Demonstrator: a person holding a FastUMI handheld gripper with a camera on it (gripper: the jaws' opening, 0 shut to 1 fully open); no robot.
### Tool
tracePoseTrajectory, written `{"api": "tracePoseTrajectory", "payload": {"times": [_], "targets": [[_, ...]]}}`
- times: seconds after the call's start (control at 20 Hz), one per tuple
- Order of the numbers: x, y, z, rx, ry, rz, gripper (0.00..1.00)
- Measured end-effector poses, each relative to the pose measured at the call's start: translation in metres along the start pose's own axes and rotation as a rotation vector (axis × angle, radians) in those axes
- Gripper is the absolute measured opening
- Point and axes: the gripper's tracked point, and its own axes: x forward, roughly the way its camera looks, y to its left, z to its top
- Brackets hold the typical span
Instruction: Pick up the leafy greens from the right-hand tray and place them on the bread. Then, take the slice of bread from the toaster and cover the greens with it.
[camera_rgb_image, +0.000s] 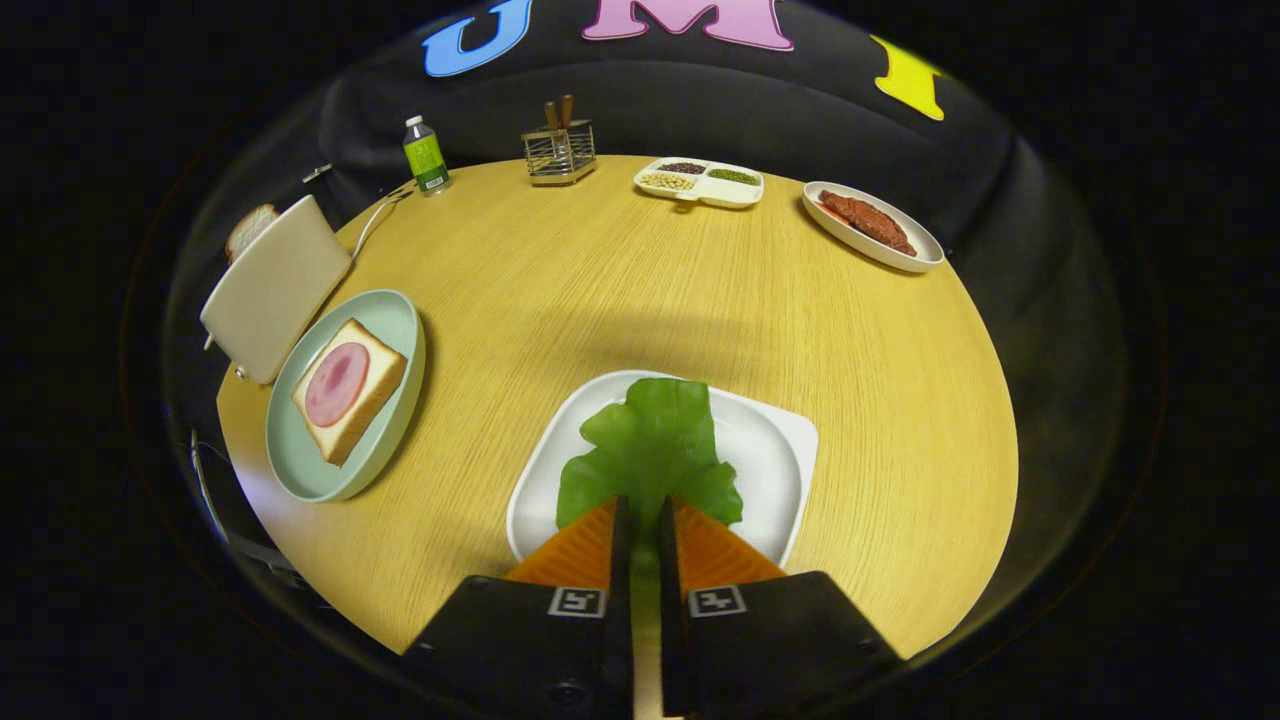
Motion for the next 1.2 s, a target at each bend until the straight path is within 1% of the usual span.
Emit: {"api": "tracePoseTrajectory", "payload": {"times": [0.1, 0.25, 0.4, 0.6, 0.7, 0.9, 1.05, 1.2], "targets": [[0.000, -0.001, 0.000, 0.005, 0.009, 0.006, 0.07], [0.000, -0.001, 0.001, 0.025, 0.023, 0.016, 0.06], [-0.011, -0.005, 0.010, 0.040, 0.012, 0.000, 0.06], [-0.042, 0.005, 0.038, -0.032, -0.054, -0.004, 0.05], [-0.059, 0.019, 0.055, -0.056, -0.087, 0.010, 0.05], [-0.081, 0.061, 0.086, -0.080, -0.127, 0.069, 0.06], [-0.089, 0.097, 0.106, -0.122, -0.146, 0.119, 0.05], [-0.087, 0.136, 0.114, -0.156, -0.141, 0.180, 0.06]]}}
